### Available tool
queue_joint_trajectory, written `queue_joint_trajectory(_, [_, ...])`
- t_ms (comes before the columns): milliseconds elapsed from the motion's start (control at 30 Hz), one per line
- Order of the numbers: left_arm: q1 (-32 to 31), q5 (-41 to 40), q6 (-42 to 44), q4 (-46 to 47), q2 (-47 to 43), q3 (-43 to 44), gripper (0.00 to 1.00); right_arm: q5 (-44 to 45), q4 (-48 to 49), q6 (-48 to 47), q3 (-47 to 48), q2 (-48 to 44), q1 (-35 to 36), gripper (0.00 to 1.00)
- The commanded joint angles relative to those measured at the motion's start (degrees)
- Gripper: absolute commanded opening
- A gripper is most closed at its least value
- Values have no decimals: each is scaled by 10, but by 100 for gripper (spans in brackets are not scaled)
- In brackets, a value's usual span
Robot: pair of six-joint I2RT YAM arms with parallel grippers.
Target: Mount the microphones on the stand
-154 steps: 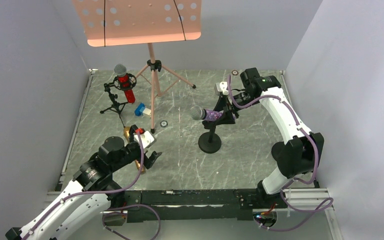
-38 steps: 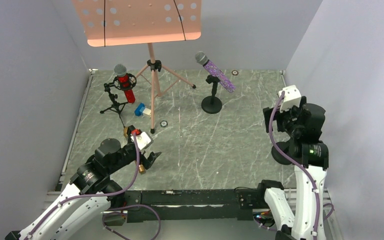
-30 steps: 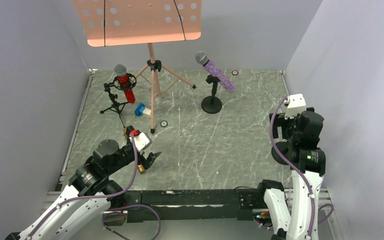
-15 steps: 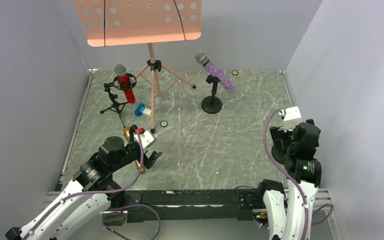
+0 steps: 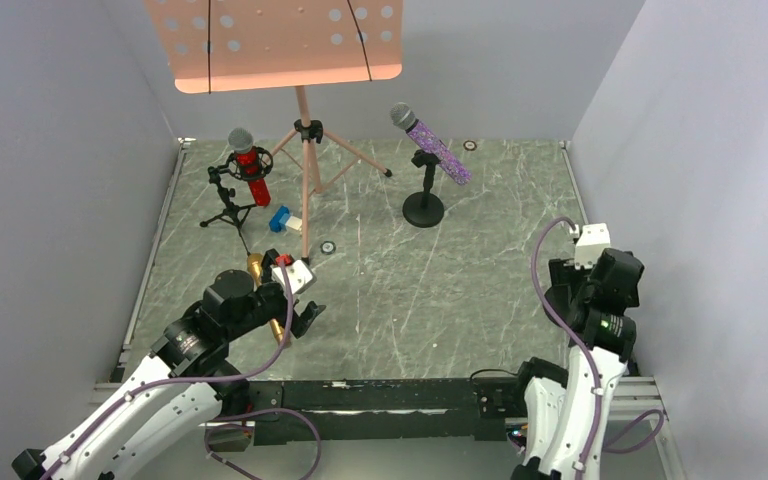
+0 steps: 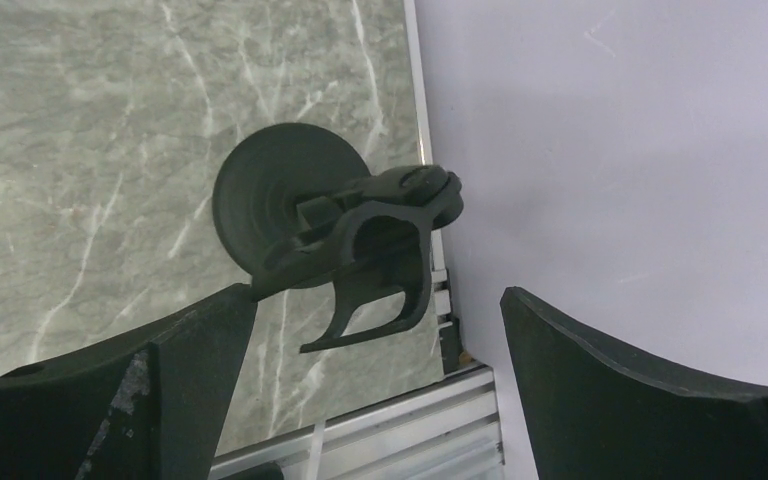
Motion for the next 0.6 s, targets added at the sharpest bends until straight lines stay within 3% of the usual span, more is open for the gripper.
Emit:
queue_joint_trajectory(0, [0, 1, 3, 16, 0, 15, 99, -70, 46, -46, -28, -2, -64, 99])
queue_joint_trajectory(267, [0, 7, 5, 15, 5, 17, 99, -207, 65, -135, -68, 10, -174, 99])
queue_joint_trajectory(567, [1, 10, 5, 16, 0, 16, 99, -454, 68, -261, -88, 65, -360, 99])
